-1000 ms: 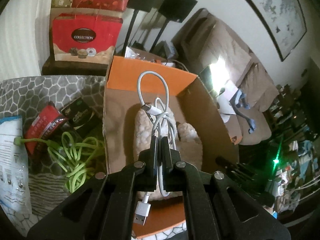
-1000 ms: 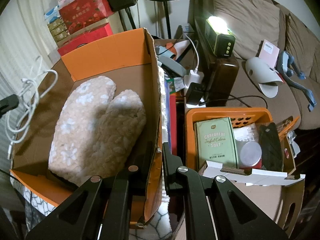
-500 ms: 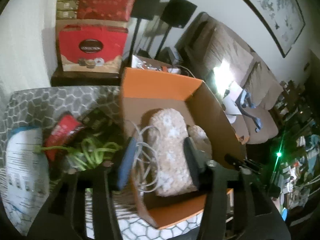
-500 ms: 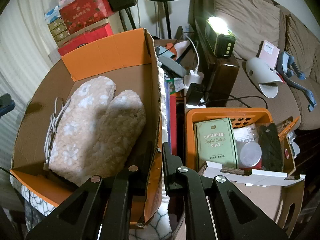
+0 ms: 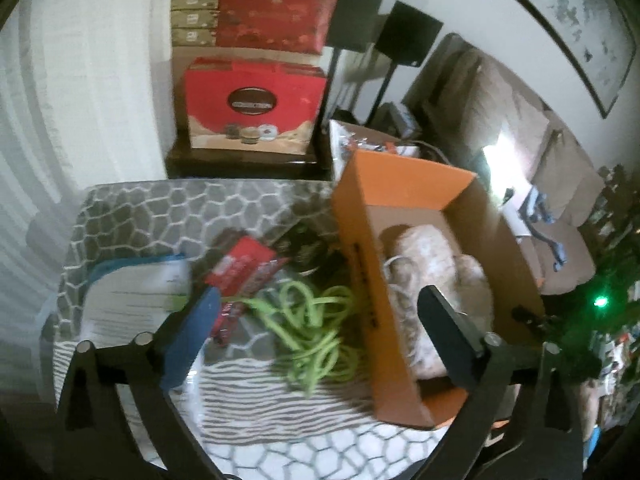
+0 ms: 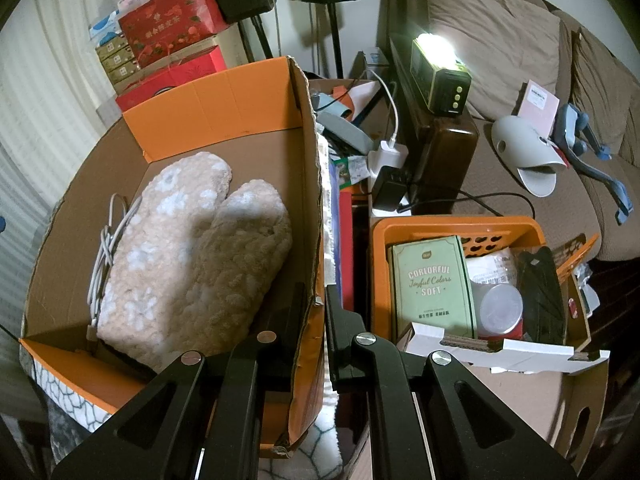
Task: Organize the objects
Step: 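Move the left gripper to the green coiled cable and grasp it, then lift the green cable with the left gripper and release it into the orange box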
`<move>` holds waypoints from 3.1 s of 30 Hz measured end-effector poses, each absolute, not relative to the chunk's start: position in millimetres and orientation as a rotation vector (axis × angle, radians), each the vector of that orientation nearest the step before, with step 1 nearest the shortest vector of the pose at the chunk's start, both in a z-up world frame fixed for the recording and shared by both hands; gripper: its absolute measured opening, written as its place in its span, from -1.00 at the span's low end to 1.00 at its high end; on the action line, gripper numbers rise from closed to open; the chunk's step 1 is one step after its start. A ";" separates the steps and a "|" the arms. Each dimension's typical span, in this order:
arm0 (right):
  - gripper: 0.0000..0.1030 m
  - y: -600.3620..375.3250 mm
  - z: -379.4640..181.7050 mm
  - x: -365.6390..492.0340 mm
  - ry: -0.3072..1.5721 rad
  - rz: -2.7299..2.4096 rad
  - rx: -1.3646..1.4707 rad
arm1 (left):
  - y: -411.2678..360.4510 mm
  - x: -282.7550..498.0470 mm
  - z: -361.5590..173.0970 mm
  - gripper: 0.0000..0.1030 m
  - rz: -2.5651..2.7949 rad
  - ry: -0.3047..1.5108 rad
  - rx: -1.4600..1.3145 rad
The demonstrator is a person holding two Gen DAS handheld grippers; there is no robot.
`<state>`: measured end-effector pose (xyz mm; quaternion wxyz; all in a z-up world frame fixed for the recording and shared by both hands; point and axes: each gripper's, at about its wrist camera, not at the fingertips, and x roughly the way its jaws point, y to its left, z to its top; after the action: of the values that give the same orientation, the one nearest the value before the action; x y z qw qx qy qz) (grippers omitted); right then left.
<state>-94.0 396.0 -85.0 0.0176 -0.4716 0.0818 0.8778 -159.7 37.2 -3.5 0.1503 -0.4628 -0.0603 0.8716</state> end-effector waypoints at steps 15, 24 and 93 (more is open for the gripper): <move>-0.85 395.8 -85.3 -94.3 0.251 2.727 -1.467 | 41.2 -158.1 -71.1 0.96 2.400 -0.018 -1.484; -0.85 395.6 -85.2 -94.4 0.252 2.727 -1.466 | 46.2 -158.3 -88.3 0.89 2.366 0.027 -1.461; -0.85 395.6 -84.8 -95.3 0.250 2.724 -1.469 | 139.5 -149.0 9.6 -0.79 2.255 -0.194 -1.204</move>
<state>-95.3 395.6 -84.8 0.0185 -0.4731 0.0805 0.8772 -149.0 139.5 9.6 0.2849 -0.4502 -0.0725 0.8432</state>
